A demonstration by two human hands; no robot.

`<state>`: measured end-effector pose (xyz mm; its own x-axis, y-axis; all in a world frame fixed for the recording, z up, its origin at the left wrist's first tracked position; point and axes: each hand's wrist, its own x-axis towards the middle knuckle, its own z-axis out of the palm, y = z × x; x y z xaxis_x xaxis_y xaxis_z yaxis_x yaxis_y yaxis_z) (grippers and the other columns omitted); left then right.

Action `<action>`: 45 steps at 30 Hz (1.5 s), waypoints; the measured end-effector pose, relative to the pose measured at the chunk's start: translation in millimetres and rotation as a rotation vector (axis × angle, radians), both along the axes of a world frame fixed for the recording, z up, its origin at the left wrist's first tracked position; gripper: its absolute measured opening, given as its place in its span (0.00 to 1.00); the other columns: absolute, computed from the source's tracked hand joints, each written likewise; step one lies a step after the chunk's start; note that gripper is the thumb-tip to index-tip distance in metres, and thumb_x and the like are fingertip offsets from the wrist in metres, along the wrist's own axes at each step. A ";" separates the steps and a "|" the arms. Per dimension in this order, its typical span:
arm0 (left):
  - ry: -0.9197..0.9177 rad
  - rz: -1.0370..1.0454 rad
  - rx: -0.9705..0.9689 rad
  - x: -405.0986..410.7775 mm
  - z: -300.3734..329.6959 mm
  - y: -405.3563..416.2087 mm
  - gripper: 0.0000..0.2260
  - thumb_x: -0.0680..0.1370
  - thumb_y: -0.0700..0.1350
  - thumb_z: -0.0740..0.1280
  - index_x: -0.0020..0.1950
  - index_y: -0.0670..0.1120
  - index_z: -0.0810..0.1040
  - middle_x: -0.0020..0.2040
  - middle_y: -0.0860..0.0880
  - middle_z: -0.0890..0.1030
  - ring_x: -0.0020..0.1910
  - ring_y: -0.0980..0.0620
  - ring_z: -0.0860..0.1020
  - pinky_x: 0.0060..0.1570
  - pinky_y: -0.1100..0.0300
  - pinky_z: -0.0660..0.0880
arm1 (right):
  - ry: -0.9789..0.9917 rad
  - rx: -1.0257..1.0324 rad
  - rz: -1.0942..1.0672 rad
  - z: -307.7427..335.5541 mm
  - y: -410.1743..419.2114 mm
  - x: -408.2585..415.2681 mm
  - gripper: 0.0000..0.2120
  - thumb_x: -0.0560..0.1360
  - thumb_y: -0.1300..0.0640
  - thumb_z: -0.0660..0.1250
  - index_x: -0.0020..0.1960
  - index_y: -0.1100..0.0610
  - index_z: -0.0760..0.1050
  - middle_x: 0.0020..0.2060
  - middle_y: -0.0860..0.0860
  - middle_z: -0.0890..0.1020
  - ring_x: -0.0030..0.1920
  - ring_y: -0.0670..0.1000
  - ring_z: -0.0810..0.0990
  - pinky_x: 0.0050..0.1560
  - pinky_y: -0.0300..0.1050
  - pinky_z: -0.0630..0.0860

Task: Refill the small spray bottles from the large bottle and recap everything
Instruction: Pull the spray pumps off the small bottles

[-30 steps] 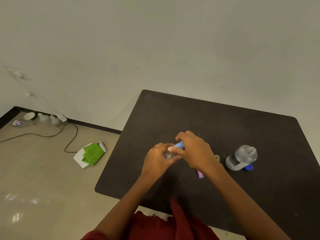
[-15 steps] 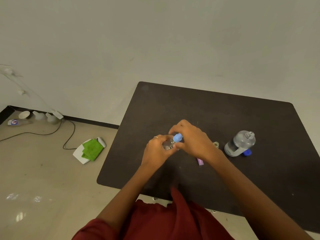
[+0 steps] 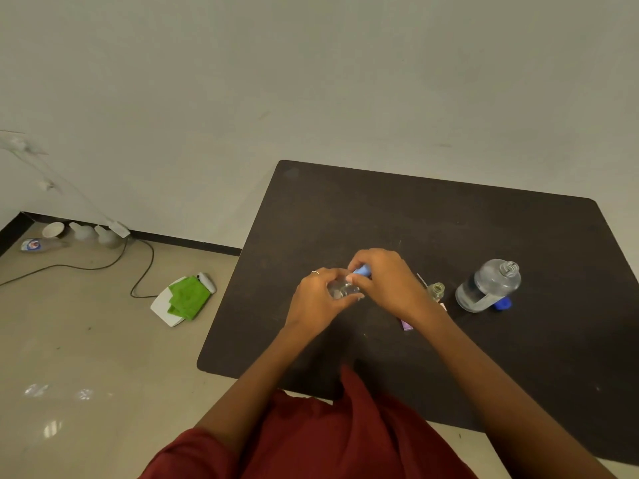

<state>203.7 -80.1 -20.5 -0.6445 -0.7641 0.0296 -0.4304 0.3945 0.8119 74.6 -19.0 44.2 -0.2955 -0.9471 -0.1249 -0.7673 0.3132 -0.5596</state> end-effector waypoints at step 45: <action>-0.185 0.041 0.271 -12.8 -73.8 -30.0 0.25 0.73 0.39 0.70 0.69 0.49 0.69 0.63 0.51 0.78 0.63 0.54 0.74 0.62 0.62 0.70 | -0.018 0.193 -0.304 -128.2 -0.1 12.5 0.09 0.76 0.56 0.63 0.55 0.57 0.68 0.51 0.52 0.76 0.47 0.51 0.78 0.43 0.45 0.75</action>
